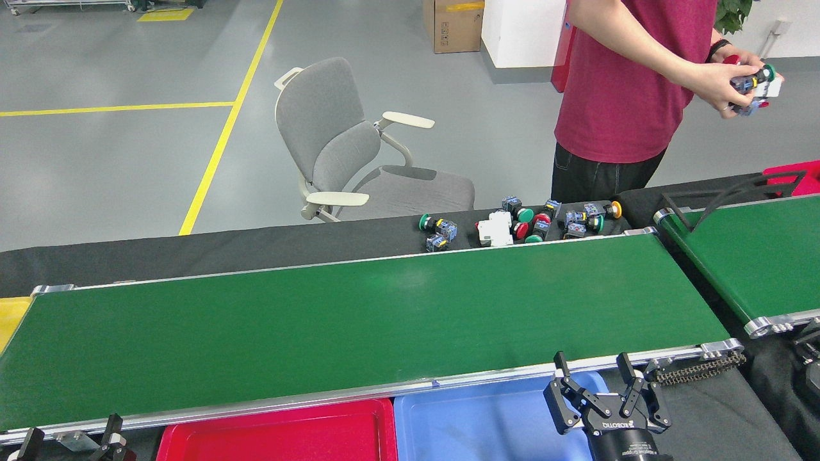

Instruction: Pick switch part from conveyor to tray

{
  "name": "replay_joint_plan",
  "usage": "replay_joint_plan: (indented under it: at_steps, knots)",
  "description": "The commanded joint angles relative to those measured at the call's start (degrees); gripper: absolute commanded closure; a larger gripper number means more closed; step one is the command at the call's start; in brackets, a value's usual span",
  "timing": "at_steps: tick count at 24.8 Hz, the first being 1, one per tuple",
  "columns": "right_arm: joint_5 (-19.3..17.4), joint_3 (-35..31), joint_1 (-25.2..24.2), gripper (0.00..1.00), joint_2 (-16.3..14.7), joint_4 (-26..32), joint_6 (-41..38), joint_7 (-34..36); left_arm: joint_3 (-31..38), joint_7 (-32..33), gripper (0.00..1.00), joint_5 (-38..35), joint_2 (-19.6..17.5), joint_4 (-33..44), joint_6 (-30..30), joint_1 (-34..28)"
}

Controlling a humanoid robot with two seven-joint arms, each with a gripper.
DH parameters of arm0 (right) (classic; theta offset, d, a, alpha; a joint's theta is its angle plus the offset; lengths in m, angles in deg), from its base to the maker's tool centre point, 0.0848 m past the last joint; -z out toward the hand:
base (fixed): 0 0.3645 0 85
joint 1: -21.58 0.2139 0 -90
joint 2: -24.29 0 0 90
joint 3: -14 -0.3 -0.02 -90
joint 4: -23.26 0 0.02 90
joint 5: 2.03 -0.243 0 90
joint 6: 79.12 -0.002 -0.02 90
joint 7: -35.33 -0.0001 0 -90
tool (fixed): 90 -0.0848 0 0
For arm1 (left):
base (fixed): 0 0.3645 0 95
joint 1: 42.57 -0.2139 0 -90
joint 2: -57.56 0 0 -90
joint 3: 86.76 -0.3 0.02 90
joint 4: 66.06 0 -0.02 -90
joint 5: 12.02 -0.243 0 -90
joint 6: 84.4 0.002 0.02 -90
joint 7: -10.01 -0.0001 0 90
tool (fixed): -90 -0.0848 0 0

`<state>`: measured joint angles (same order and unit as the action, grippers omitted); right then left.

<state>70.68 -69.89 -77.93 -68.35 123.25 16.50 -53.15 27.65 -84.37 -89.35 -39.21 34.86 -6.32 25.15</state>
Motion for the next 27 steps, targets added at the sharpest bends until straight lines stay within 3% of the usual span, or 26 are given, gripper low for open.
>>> replay_joint_plan:
  at_steps: [1, 10, 14, 27]
  knots:
    - [0.1, 0.0, 0.4, 0.02, -0.2, 0.8, -0.2, 0.4, 0.0, -0.4, 0.00, -0.2, -0.3, 0.5, 0.3, 0.4]
    - [0.1, 0.0, 0.6, 0.02, -0.2, 0.8, -0.2, 0.4, -0.1, -0.4, 0.00, -0.4, -0.5, -0.2, -0.3, 0.5]
    - [0.1, 0.0, 0.7, 0.02, -0.2, 0.8, -0.2, 0.4, -0.1, -0.4, 0.00, -0.3, -0.3, -0.2, -3.5, 0.1]
    - [0.1, 0.1, 0.8, 0.02, 0.0, 0.8, -0.1, 0.3, -0.3, -0.4, 0.00, -0.2, -0.8, -0.2, -2.2, -0.1]
